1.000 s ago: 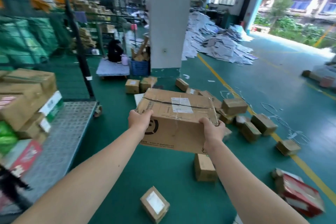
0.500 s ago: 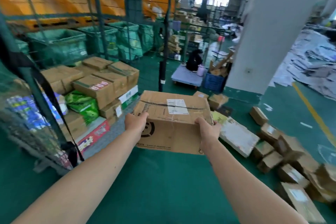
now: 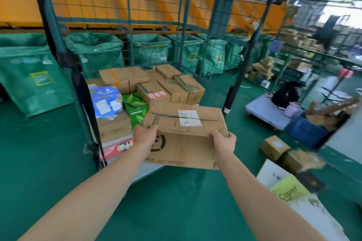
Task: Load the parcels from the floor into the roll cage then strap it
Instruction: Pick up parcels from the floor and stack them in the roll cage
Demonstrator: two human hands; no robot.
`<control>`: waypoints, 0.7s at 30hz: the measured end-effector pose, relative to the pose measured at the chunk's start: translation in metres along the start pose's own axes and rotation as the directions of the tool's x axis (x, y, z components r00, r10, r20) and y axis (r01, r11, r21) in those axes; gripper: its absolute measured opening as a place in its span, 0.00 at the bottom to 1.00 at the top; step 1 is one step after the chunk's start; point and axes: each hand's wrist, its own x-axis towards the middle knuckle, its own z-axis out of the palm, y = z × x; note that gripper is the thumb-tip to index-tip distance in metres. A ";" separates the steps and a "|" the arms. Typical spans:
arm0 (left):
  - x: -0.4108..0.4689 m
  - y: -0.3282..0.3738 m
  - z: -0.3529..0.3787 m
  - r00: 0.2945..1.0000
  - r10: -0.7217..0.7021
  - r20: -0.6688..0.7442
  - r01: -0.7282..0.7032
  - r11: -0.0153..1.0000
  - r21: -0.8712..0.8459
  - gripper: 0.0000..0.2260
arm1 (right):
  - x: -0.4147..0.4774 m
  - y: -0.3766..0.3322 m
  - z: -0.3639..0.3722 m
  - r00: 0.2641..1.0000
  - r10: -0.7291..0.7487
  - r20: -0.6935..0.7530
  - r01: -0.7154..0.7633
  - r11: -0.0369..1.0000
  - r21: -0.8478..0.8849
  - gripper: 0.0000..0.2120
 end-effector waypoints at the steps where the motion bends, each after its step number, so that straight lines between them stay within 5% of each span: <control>1: 0.008 0.000 0.003 1.000 -0.006 -0.021 0.006 1.000 -0.004 0.18 | 0.010 0.000 0.007 1.000 -0.001 0.019 0.001 1.000 -0.015 0.33; 12: 0.159 0.018 0.019 0.984 -0.052 -0.173 0.052 0.999 -0.007 0.18 | 0.131 -0.011 0.153 0.978 0.059 0.198 -0.044 0.996 -0.082 0.34; 21: 0.312 0.104 0.008 0.963 0.028 -0.268 -0.035 0.999 -0.020 0.20 | 0.216 -0.059 0.327 0.953 0.032 0.301 -0.006 0.996 -0.087 0.36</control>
